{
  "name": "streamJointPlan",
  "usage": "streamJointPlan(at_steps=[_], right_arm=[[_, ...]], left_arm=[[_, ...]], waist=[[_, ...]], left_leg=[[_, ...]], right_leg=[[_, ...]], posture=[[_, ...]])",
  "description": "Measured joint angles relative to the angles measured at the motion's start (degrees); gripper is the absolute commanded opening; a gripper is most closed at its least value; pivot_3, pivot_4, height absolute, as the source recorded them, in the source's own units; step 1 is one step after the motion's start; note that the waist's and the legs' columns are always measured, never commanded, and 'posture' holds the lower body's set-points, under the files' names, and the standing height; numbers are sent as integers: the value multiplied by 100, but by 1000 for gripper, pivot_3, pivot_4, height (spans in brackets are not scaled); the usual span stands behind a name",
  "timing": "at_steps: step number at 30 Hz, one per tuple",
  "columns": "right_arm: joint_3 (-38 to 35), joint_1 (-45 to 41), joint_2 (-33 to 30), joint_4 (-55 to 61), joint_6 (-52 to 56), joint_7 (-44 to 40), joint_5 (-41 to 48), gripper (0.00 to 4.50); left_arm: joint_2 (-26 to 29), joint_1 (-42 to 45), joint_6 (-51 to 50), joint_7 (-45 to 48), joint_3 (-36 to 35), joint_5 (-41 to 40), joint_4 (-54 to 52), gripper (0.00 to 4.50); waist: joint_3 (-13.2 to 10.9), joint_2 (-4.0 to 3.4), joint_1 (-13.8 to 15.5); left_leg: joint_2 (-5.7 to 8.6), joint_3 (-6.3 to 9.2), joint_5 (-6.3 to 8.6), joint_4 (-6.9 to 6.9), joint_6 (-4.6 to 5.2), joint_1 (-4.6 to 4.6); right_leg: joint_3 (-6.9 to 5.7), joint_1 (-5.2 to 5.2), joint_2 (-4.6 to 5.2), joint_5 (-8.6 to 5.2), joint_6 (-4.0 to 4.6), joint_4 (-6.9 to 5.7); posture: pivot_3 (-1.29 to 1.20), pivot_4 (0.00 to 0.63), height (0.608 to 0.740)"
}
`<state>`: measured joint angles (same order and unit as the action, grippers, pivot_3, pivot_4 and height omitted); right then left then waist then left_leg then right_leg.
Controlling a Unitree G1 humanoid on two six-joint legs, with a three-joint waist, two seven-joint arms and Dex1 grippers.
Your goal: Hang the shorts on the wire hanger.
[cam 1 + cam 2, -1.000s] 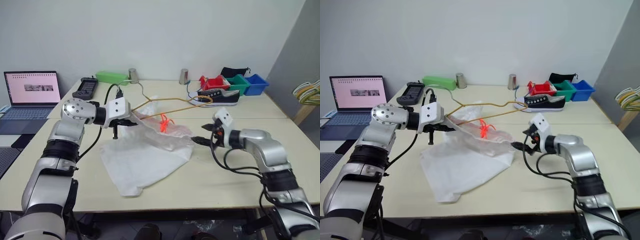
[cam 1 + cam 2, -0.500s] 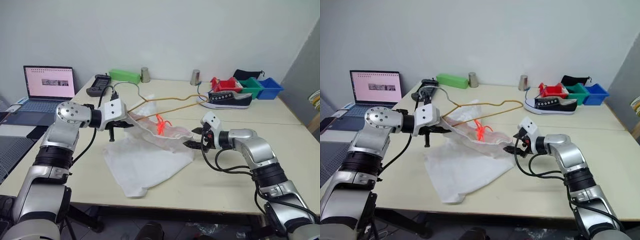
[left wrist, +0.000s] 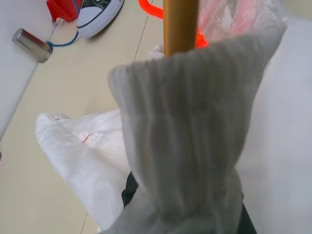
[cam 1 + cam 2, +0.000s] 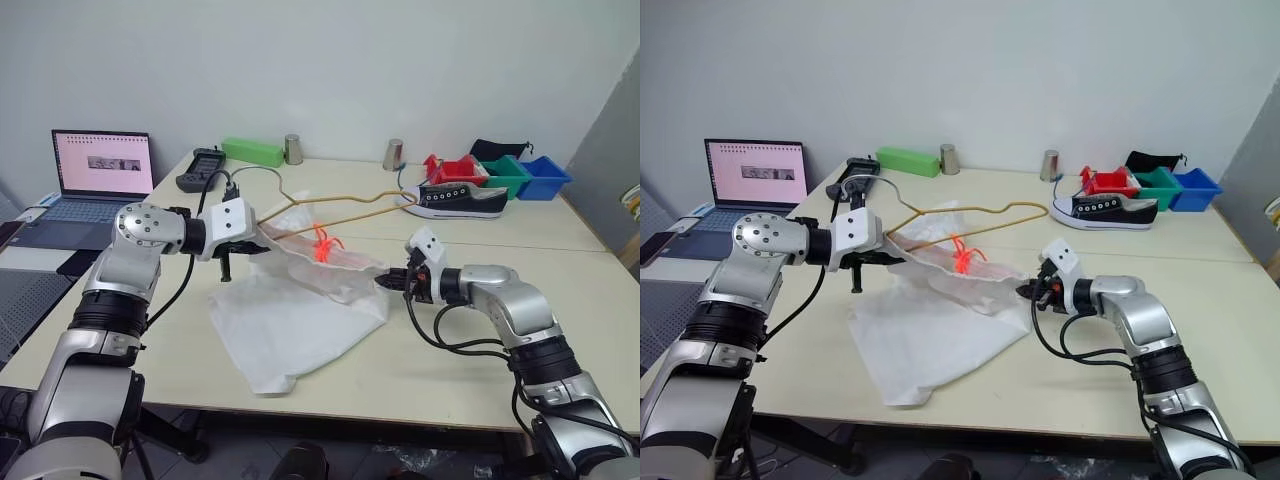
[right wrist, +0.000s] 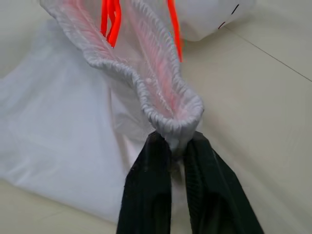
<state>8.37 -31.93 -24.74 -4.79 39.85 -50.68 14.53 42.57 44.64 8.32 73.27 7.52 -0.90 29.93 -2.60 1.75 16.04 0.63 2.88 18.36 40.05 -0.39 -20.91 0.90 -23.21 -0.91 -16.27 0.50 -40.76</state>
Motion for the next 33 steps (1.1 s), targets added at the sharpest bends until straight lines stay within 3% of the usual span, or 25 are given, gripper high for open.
streamJointPlan(at_steps=[12,24,33], right_arm=[[-38,147,-313,518,178,181,48,34],[-91,601,-840,1650,679,229,460,34],[-129,667,-1081,2212,996,332,706,34]], left_arm=[[226,-17,95,323,207,183,64,0],[385,-67,942,377,685,739,597,0],[419,370,1455,167,1058,1283,1213,0]], waist=[[-1,-1,-29],[-2,-3,-35],[-2,-3,-54]], left_leg=[[-1,1,0,-2,0,-1],[-8,3,1,-2,1,-4],[-8,3,1,-3,1,-5]], right_leg=[[-2,0,-2,-3,4,3],[-5,2,-2,-4,5,14],[-7,3,-6,-4,5,18]], posture=[[389,0,740],[351,0,740],[330,0,740]])
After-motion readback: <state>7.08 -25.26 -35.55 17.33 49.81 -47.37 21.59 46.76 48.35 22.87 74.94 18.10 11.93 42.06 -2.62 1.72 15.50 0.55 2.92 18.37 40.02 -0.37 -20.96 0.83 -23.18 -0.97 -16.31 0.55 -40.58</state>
